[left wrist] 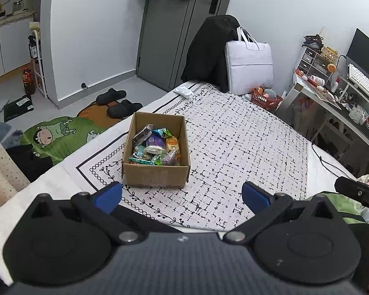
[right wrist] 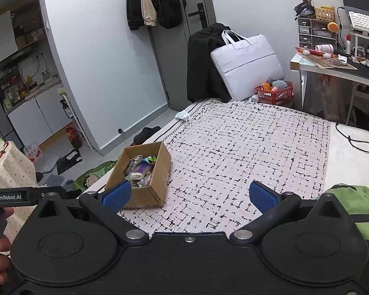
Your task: Organize snacks
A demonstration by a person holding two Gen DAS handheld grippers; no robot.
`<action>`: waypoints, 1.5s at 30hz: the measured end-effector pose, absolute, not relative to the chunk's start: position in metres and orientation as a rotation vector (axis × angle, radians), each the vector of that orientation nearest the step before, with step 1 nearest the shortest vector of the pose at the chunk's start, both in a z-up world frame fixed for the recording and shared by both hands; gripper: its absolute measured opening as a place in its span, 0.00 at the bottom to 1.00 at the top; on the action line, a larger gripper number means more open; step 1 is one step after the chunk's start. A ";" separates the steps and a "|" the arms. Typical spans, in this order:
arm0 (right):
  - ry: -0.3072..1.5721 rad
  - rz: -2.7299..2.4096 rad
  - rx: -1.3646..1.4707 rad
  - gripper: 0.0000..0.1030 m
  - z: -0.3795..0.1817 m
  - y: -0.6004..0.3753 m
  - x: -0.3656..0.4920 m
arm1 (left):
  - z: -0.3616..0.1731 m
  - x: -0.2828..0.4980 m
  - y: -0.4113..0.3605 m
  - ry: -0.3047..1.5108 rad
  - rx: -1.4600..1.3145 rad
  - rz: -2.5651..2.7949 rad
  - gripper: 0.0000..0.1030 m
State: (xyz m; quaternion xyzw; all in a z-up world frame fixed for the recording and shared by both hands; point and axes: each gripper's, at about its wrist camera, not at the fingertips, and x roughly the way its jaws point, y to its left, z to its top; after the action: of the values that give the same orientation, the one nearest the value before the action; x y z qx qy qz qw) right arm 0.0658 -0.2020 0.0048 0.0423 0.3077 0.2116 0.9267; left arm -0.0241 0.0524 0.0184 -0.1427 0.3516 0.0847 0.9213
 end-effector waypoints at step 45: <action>0.633 0.440 0.067 1.00 0.005 -0.200 0.065 | 0.025 -0.024 0.052 0.724 -0.283 0.164 1.00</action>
State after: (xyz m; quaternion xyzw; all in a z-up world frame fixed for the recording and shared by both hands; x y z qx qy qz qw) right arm 0.0653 -0.1998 0.0055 0.0326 0.3089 0.2146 0.9260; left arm -0.0242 0.0520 0.0246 -0.1376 0.3525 0.0798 0.9222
